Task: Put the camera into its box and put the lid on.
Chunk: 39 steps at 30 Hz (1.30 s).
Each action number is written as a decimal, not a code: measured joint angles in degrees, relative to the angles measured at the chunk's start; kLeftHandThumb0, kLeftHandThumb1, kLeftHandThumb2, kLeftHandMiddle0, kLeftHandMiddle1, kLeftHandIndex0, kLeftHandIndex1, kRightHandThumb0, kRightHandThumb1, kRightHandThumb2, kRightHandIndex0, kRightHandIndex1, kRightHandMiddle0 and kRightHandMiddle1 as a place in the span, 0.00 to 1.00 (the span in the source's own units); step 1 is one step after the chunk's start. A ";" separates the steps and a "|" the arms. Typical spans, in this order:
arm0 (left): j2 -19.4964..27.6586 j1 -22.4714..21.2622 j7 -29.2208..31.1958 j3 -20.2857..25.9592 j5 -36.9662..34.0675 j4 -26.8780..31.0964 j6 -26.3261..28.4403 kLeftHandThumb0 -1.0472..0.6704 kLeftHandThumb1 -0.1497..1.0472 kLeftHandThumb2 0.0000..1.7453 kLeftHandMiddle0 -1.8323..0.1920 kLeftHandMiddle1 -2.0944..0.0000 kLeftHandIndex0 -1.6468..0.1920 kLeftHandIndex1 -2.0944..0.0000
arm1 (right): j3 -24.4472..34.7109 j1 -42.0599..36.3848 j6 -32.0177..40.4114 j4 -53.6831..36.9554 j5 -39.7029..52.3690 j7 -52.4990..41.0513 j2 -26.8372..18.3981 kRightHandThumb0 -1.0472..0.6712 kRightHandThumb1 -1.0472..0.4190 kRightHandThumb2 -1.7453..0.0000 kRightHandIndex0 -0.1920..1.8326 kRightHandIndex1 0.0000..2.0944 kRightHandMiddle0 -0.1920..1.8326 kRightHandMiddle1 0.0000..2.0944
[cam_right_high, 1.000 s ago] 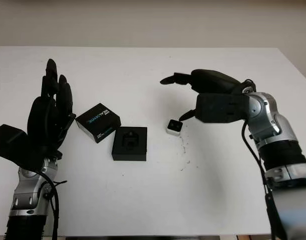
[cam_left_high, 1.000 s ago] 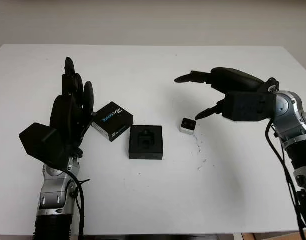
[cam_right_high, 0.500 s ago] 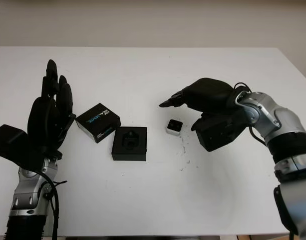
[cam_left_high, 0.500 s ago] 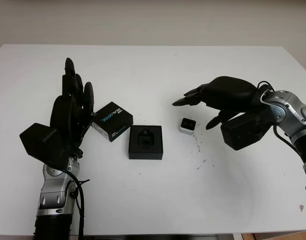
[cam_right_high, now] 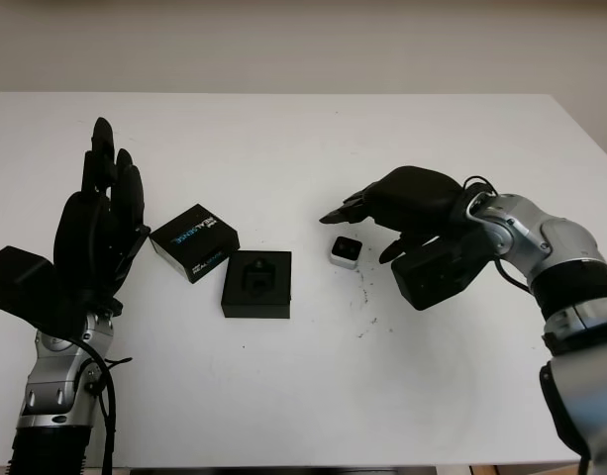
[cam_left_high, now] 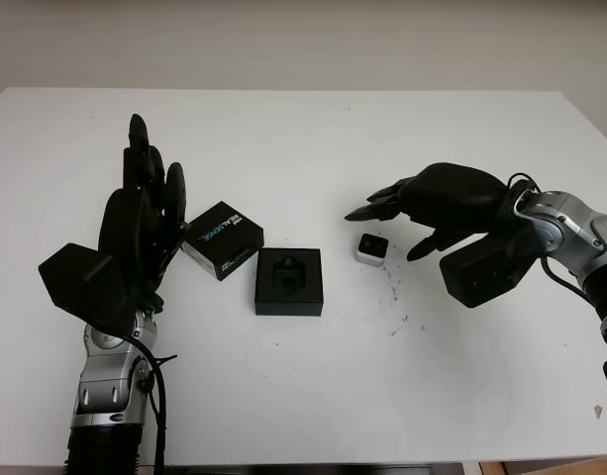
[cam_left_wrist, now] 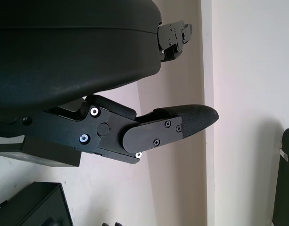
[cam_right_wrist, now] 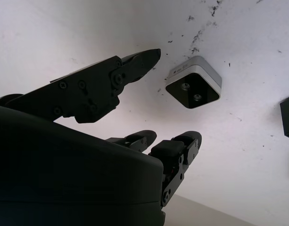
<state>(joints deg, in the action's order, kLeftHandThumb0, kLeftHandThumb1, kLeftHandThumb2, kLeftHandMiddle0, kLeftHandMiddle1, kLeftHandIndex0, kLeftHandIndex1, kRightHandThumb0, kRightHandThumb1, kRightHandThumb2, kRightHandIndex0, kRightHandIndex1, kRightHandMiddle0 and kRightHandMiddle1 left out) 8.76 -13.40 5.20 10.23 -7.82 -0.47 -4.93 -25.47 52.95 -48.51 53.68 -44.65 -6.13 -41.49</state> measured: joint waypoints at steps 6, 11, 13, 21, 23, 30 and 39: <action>-0.01 0.06 -0.21 -0.01 0.00 0.05 0.10 0.26 1.00 0.35 0.98 0.97 0.98 0.97 | -1.46 0.58 -0.04 2.81 -0.52 2.16 1.85 0.47 0.13 0.96 0.33 0.05 0.33 0.03; 0.00 0.10 -0.18 0.00 0.00 0.06 0.10 0.26 1.00 0.34 0.98 0.97 0.98 0.97 | -2.50 1.14 -0.01 4.13 -0.96 3.27 2.49 0.47 0.12 0.97 0.33 0.05 0.34 0.04; -0.01 0.10 -0.16 -0.01 0.00 0.06 0.10 0.26 1.00 0.34 0.98 0.97 0.98 0.97 | -2.87 1.23 -0.07 4.76 -1.19 4.11 2.71 0.46 0.12 0.97 0.33 0.05 0.34 0.04; 0.00 0.12 -0.11 -0.01 0.01 0.07 0.11 0.26 1.00 0.34 0.99 0.97 0.98 0.97 | -4.09 1.94 -0.44 6.54 -2.13 6.65 3.02 0.46 0.12 0.97 0.34 0.05 0.35 0.04; -0.01 0.16 -0.15 -0.01 0.02 0.11 0.10 0.26 1.00 0.34 0.98 0.97 0.98 0.97 | -4.56 2.21 -0.45 6.58 -2.16 6.65 3.03 0.46 0.11 0.97 0.34 0.05 0.35 0.04; 0.00 0.34 -0.10 0.00 0.00 0.13 0.06 0.26 1.00 0.34 0.98 0.97 0.98 0.97 | -5.22 2.39 -0.57 7.17 -2.28 7.50 3.06 0.47 0.11 0.97 0.38 0.07 0.41 0.08; -0.01 0.39 0.01 0.02 -0.15 0.26 0.13 0.26 1.00 0.34 0.98 0.97 0.98 0.98 | -6.14 2.45 -1.67 8.76 -4.00 12.80 3.06 0.48 0.11 0.97 0.28 0.42 0.29 0.51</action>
<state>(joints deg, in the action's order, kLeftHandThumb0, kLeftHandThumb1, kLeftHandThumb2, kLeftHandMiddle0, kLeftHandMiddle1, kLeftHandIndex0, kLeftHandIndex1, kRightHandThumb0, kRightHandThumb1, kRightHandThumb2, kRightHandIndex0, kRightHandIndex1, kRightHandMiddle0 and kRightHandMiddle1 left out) 8.76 -13.01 5.21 10.25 -7.96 -0.21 -4.80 -31.61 55.40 -50.19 62.43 -48.65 6.67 -38.43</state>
